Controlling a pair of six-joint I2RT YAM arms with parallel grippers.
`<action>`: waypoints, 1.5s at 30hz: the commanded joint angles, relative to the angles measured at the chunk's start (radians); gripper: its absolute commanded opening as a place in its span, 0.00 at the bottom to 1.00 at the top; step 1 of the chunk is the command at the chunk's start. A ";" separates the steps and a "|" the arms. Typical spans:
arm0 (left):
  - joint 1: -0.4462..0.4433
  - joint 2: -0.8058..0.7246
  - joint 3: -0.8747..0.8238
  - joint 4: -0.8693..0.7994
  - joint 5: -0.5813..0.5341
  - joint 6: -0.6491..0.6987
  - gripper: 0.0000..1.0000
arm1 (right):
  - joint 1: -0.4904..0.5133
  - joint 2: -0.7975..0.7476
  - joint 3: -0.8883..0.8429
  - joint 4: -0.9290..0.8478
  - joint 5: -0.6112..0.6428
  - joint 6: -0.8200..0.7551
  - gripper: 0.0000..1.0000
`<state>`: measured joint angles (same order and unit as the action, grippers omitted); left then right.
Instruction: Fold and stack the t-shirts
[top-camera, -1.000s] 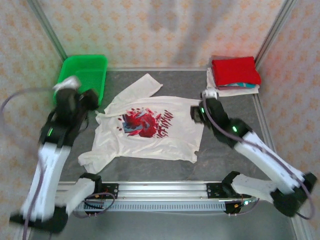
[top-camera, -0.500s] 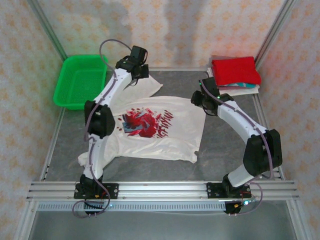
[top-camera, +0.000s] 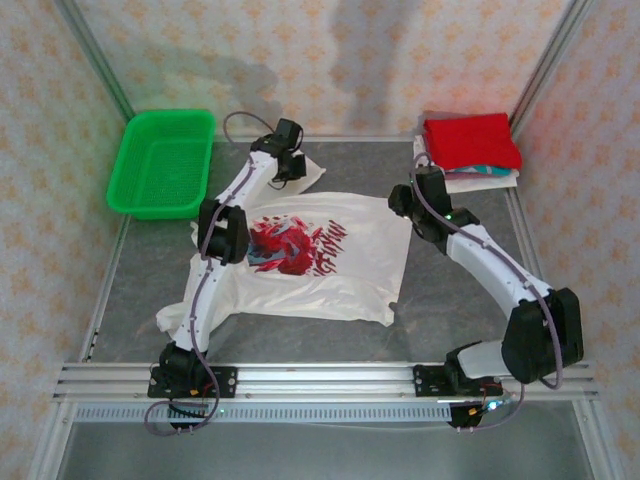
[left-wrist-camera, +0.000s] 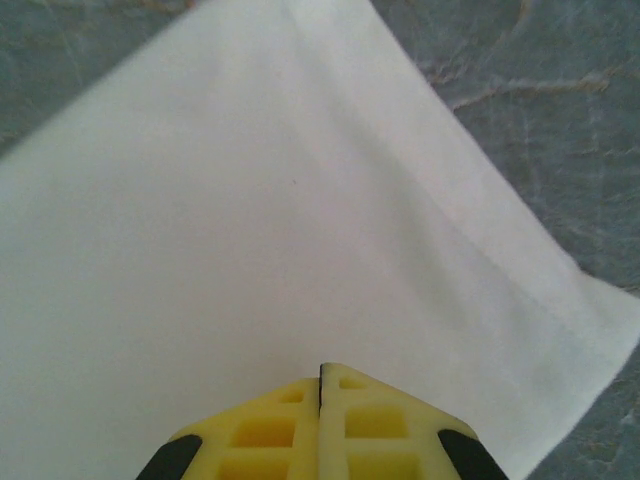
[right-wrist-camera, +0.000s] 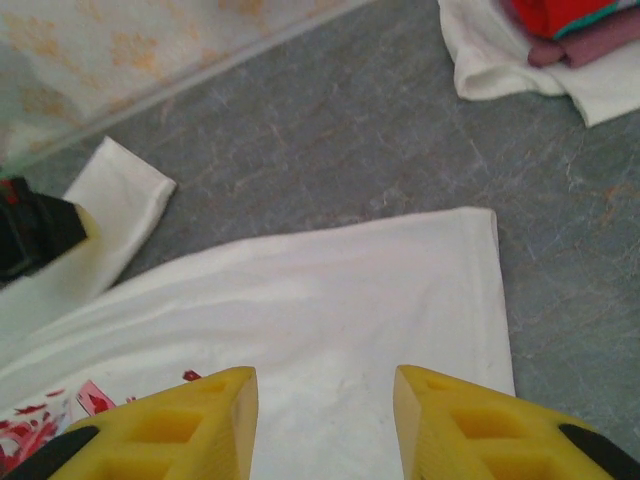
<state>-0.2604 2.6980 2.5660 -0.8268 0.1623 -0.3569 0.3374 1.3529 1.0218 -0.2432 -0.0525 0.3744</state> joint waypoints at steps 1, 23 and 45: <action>0.003 0.035 0.040 -0.032 0.022 -0.027 0.00 | 0.001 -0.046 -0.025 0.067 0.047 0.012 0.40; 0.212 0.187 0.119 0.282 0.098 -0.336 0.00 | 0.000 -0.029 -0.109 0.069 0.038 0.019 0.42; 0.160 -0.260 -0.010 0.335 0.124 -0.224 0.08 | -0.035 0.688 0.503 -0.300 0.099 0.048 0.42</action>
<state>-0.0868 2.6434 2.6354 -0.4774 0.2878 -0.6521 0.3256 1.9793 1.4628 -0.4366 0.0120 0.3878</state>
